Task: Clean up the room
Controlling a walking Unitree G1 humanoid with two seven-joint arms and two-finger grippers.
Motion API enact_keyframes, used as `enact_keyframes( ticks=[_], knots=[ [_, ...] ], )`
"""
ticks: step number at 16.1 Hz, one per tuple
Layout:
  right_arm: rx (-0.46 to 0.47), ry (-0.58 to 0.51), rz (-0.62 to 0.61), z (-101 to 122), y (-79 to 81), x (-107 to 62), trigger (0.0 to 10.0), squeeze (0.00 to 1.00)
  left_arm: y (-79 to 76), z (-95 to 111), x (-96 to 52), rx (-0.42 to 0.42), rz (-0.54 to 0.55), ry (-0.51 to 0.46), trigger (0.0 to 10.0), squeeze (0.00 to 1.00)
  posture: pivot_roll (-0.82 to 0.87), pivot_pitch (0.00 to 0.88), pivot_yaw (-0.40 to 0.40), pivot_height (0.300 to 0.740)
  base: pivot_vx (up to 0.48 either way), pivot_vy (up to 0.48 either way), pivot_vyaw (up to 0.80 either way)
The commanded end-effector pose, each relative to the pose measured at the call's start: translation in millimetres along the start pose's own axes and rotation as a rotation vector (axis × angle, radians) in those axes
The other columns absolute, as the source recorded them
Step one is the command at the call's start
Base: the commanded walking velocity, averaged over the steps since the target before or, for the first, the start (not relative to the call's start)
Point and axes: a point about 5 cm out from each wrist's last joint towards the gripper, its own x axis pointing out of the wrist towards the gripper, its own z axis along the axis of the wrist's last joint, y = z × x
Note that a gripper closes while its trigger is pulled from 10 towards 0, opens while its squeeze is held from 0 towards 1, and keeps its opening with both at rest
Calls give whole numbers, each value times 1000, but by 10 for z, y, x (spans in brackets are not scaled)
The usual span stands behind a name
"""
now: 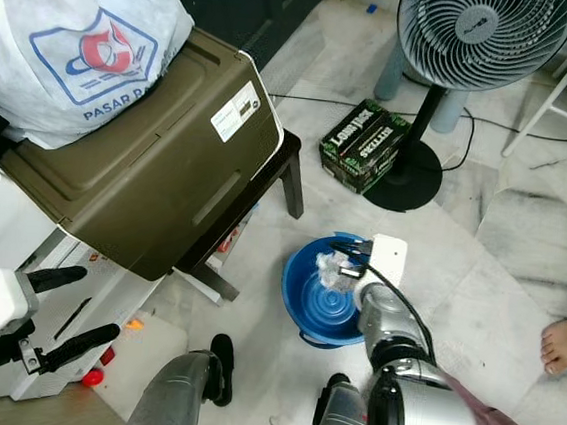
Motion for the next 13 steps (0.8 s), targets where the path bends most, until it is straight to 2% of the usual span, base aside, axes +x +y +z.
enact_keyframes(
  ticks=[1,5,9,13],
  knots=[
    [-10,48,-26,-142,-10,-9,10000,0,11,-24,-64,-10,0,30,10000,0,301,389,171,740,0,0,0],
    [-42,63,-156,-230,-246,-27,10000,0,14,-18,-46,-10,-1,31,10000,0,298,388,173,740,0,0,0],
    [-35,60,-187,-231,-330,-32,10000,0,21,-21,-21,-10,-3,30,10000,0,296,386,175,740,0,0,0],
    [23,7,-200,-151,-372,-29,10000,0,35,-14,-8,-9,0,28,10000,0,299,383,181,740,0,0,0]
  ],
)
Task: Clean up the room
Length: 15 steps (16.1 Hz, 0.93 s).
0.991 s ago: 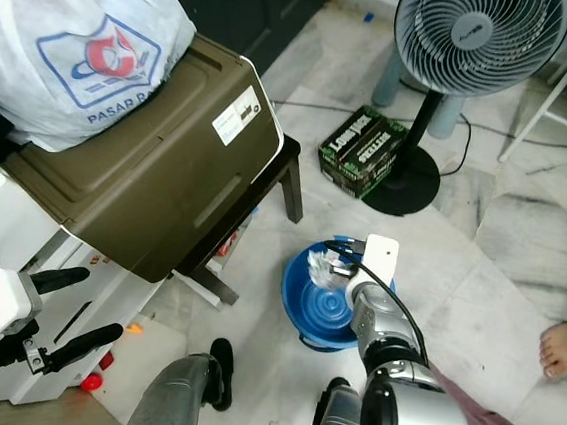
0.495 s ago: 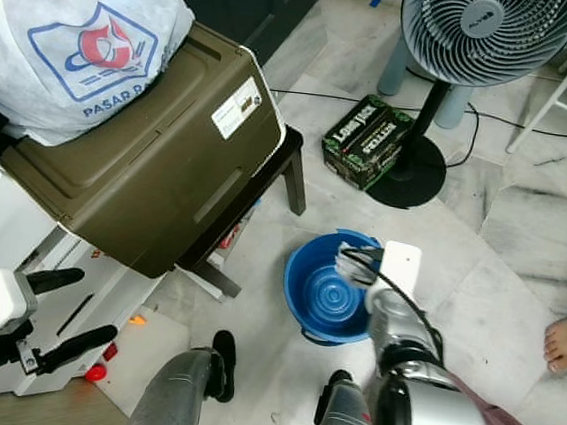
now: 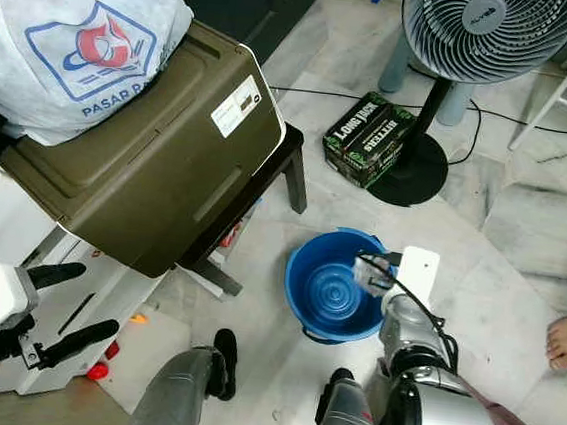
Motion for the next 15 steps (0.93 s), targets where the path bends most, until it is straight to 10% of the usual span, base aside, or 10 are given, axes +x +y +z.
enact_keyframes(
  ticks=[1,10,11,15],
  knots=[
    [18,28,24,-88,43,-14,10000,0,-9,-46,-25,-14,-9,29,10000,0,299,383,181,740,0,0,0],
    [17,-39,153,115,436,-62,10000,24,-28,-94,28,-17,-12,29,10000,0,295,377,176,740,0,0,0],
    [19,-36,154,107,422,-59,10000,1000,-31,-97,31,-19,-10,29,10000,0,293,377,174,740,0,0,0],
    [15,-41,145,114,390,-52,10000,1000,-67,-120,37,-31,-20,30,10000,0,287,378,175,740,0,0,0]
  ],
)
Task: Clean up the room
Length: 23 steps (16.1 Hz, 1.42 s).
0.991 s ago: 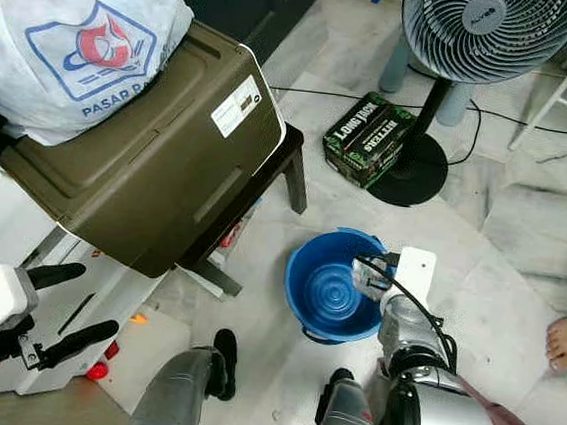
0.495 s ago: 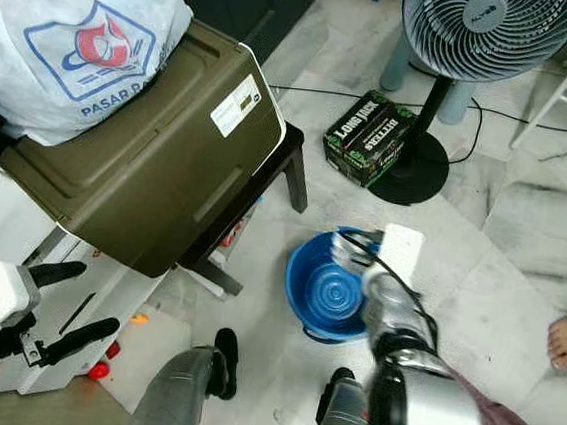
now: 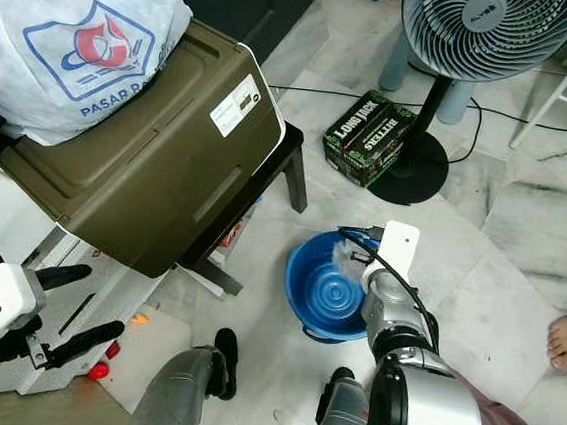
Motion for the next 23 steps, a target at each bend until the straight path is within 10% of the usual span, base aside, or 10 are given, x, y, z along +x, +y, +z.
enact_keyframes(
  ticks=[1,7,11,16,23],
  knots=[
    [-8,39,-5,-131,-6,-19,10000,1000,-37,-79,-26,-20,-5,32,10000,0,287,378,175,740,0,0,0],
    [29,-13,29,-37,29,-13,10000,1000,-18,-41,20,-13,3,16,10000,0,267,361,169,740,0,0,0],
    [-94,-117,89,16,59,-51,10000,1000,29,43,301,-55,46,-85,10000,0,163,310,126,740,0,0,0],
    [-274,-300,324,-249,95,-567,10000,1000,56,247,697,-94,12,-230,10000,0,35,212,68,740,0,0,0],
    [-146,-510,193,-20,-125,-1006,10000,1000,453,66,951,-269,423,-292,10000,0,-67,24,11,740,0,0,0]
  ],
)
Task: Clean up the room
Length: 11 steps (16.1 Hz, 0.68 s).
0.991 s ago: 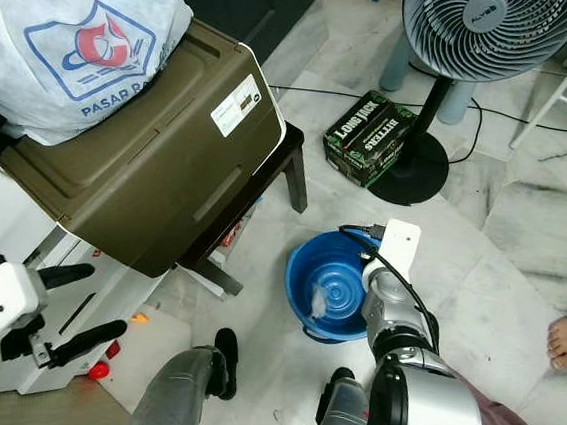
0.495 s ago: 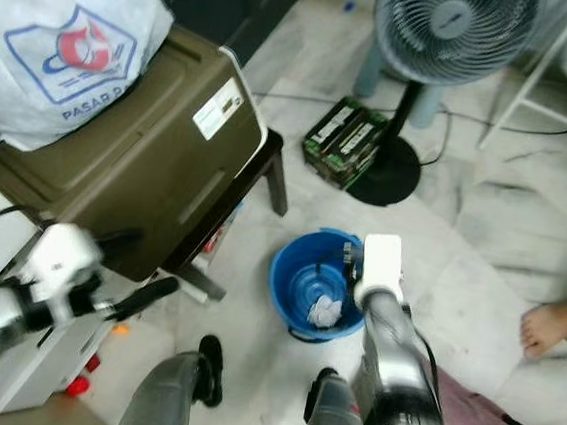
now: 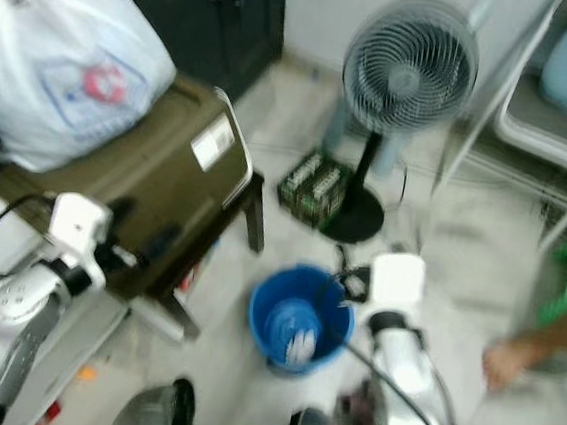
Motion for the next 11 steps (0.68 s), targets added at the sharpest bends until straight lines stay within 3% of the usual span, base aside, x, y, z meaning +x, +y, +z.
enact_keyframes(
  ticks=[1,2,5,8,9,10,11],
  knots=[
    [-38,-1,-61,10,-90,-72,10000,1000,89,-13,-26,1,84,-12,10000,0,-80,4,1,740,0,0,0],
    [-21,16,-135,11,-176,-151,10000,1000,128,-23,-38,11,152,-27,10000,0,-90,0,-2,740,0,0,0],
    [-77,45,-137,-11,-180,-309,10000,1000,262,-137,-125,40,296,10,10000,0,-104,0,-6,740,0,0,0],
    [-101,39,-105,28,-99,-322,10000,1000,267,-227,-187,44,314,25,10000,0,-107,0,-7,740,0,0,800],
    [-95,28,-81,58,-71,-271,10000,941,245,-199,-155,42,320,10,10000,0,-104,0,-8,740,0,0,800],
    [-106,12,-62,98,-54,-225,10000,0,234,-184,-135,39,323,2,10000,0,-103,0,-10,740,0,0,800],
    [-144,4,-44,128,-42,-182,10000,0,229,-185,-127,31,320,-1,10000,0,-104,3,-15,740,0,0,800]
  ],
)
